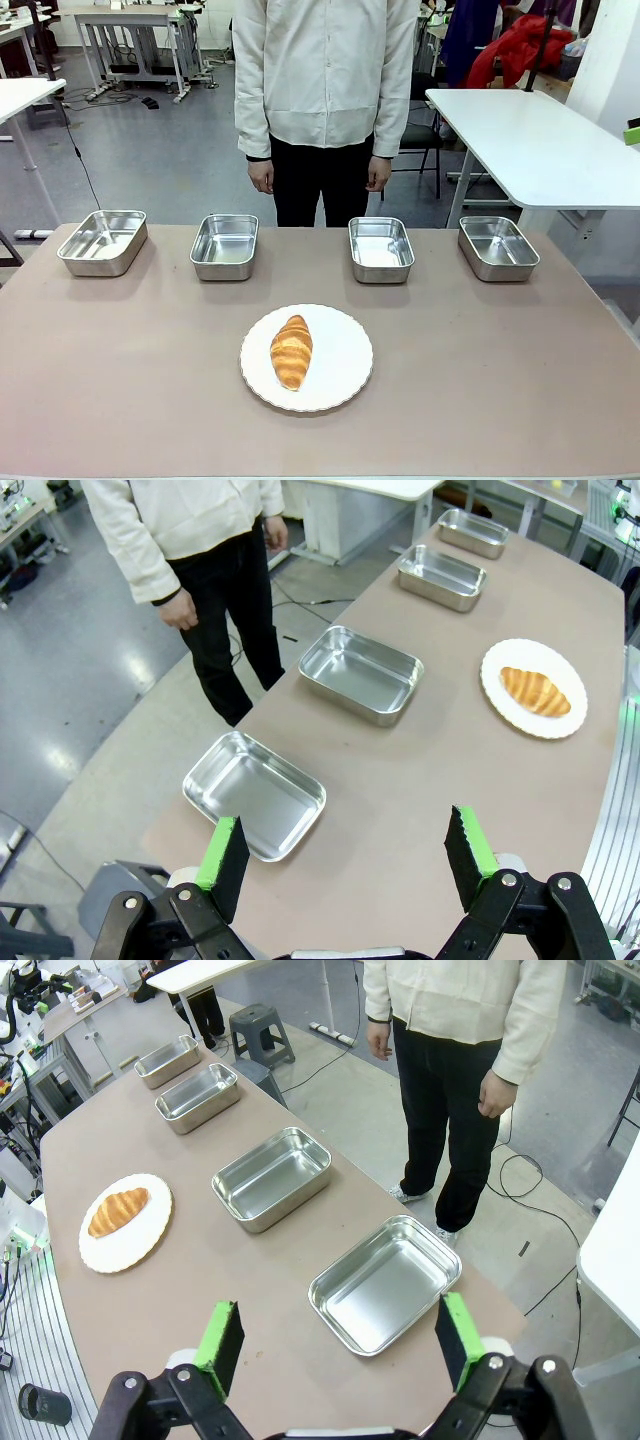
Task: Place the bread in the container.
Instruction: Place the Butter Roll into the Airtight Container indicated by the human.
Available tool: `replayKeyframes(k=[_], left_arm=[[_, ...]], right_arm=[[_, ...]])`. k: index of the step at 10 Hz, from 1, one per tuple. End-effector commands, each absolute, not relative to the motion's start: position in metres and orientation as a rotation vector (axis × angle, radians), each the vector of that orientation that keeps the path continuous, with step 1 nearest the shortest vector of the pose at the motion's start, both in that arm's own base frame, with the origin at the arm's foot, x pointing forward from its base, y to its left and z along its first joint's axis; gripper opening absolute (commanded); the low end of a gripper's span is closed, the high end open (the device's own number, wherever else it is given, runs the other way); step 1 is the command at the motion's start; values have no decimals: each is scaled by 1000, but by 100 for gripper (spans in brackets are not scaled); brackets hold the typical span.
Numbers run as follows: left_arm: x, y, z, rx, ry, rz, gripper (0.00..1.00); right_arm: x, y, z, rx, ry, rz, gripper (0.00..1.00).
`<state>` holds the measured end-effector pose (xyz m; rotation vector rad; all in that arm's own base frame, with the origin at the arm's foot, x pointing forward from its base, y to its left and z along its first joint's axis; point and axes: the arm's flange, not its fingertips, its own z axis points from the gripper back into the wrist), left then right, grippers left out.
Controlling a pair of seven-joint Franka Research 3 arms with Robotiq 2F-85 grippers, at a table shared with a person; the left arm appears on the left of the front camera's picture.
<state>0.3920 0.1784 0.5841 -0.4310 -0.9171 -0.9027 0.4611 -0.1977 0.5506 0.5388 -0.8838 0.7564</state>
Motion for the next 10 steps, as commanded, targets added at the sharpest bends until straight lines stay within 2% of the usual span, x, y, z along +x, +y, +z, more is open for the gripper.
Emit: replayKeyframes(k=[1, 10], left_arm=[[391, 179, 585, -431, -923, -917, 100], [391, 179, 585, -431, -923, -917, 100]], right_arm=[[461, -197, 551, 539, -888, 757, 100], [461, -197, 551, 539, -888, 757, 100]])
